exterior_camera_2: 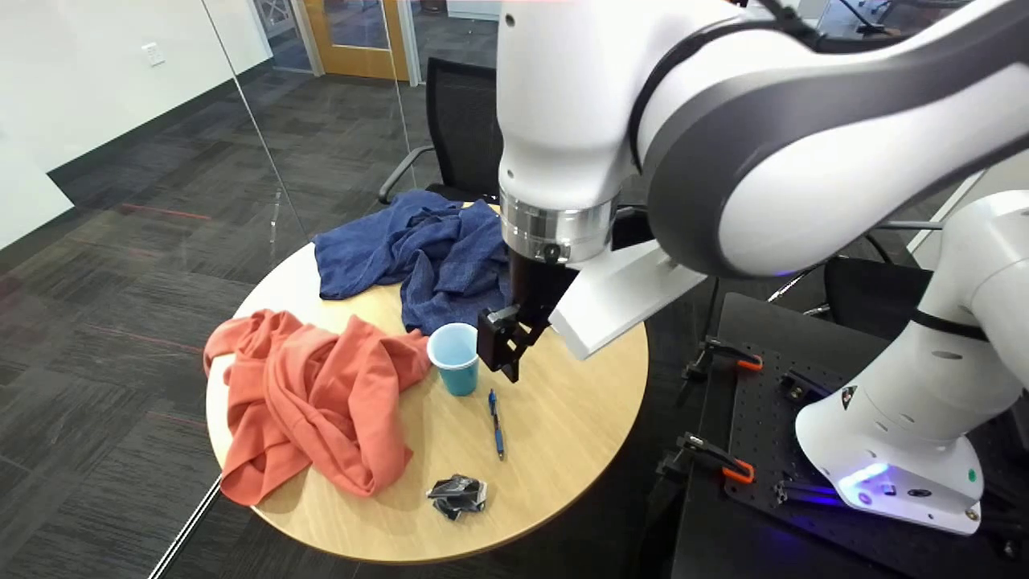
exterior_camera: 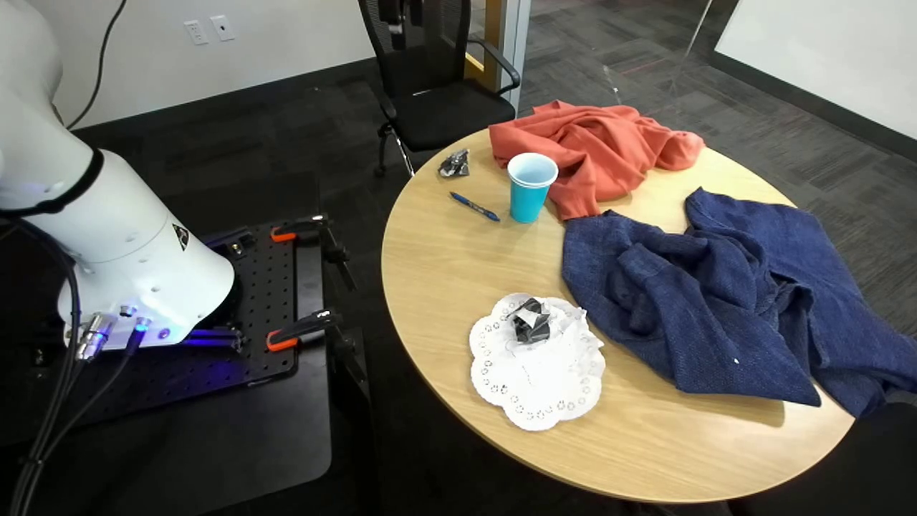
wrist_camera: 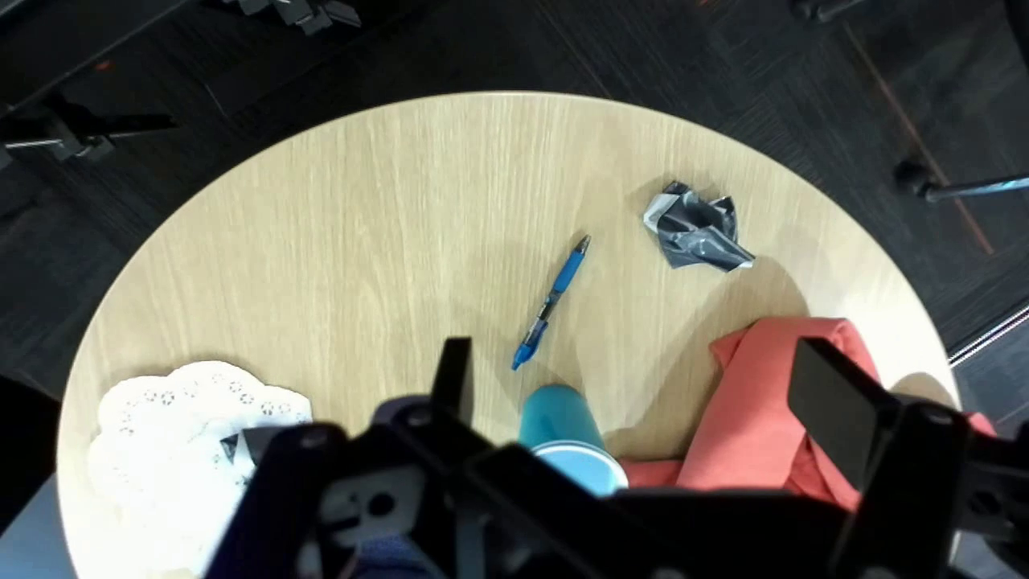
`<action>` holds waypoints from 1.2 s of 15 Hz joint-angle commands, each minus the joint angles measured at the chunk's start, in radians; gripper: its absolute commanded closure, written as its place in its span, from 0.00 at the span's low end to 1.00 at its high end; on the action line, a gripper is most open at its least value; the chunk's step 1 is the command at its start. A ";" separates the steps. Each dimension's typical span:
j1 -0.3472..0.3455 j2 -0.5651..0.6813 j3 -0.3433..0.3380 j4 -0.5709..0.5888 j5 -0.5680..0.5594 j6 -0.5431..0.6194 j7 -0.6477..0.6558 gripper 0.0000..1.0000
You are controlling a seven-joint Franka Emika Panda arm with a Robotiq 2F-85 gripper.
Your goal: Put the pen in the cup
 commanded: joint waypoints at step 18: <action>0.060 0.427 -0.175 0.025 -0.097 0.427 0.219 0.00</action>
